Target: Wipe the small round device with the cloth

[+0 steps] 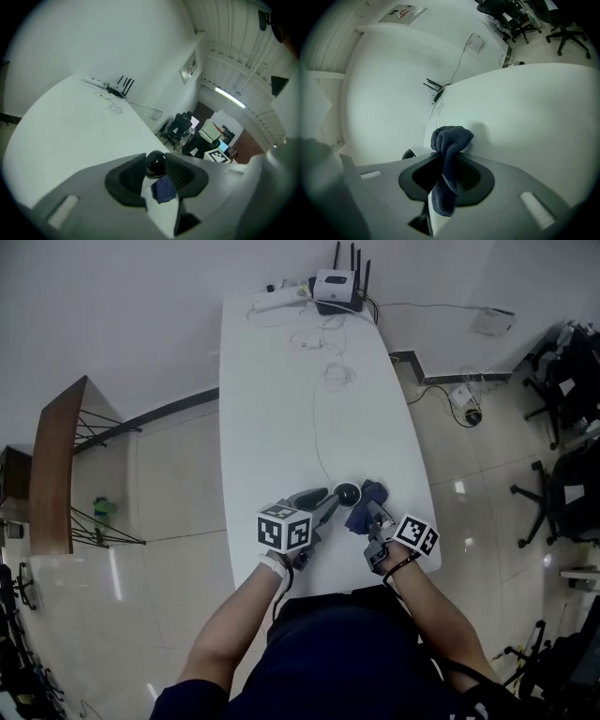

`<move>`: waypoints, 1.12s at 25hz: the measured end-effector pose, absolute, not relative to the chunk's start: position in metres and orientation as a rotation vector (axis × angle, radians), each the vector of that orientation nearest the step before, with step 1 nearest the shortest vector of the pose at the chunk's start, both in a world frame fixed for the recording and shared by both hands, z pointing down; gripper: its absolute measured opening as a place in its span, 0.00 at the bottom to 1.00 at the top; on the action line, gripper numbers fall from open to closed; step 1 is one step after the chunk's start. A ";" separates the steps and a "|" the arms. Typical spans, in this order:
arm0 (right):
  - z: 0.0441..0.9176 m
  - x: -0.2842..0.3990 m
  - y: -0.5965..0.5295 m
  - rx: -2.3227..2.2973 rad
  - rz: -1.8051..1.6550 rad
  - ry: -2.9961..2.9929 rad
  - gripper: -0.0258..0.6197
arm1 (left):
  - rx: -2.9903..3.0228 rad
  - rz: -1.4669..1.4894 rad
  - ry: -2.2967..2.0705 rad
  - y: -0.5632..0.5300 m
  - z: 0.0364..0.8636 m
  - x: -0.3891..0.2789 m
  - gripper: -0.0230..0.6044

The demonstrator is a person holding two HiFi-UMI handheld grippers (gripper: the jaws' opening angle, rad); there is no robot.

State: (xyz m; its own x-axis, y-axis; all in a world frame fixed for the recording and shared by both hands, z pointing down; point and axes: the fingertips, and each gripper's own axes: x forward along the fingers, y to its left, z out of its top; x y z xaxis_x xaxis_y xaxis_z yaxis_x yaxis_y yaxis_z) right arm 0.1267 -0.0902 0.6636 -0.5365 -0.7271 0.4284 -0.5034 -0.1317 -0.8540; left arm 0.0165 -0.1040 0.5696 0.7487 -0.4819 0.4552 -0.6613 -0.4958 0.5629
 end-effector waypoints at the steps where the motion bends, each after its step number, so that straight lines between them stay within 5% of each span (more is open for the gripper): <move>1: 0.655 0.126 -0.092 -1.393 -1.708 1.949 0.16 | 2.189 0.306 -0.862 -0.105 0.570 0.016 0.24; 9: 0.550 0.095 -0.107 -1.493 -1.168 2.473 0.16 | 2.095 0.222 -0.911 -0.109 0.581 0.024 0.22; 20: 0.545 0.029 -0.084 -1.659 -0.156 3.394 0.16 | 1.986 0.146 -0.943 -0.106 0.602 -0.002 0.21; 23: 0.542 0.036 -0.086 -1.669 -0.201 3.327 0.16 | 1.980 0.133 -0.949 -0.107 0.601 -0.004 0.21; 28: 0.534 0.107 -0.115 -1.738 -0.765 2.741 0.16 | 2.005 0.138 -0.986 -0.117 0.587 -0.007 0.21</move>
State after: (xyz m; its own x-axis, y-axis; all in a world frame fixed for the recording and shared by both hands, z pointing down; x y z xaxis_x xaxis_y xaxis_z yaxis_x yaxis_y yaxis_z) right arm 0.1070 -0.1150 0.5339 -0.4432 -0.8050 0.3943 -0.8929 0.3574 -0.2740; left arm -0.0070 -0.1175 0.5869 0.6794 -0.5908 0.4352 -0.6872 -0.3046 0.6595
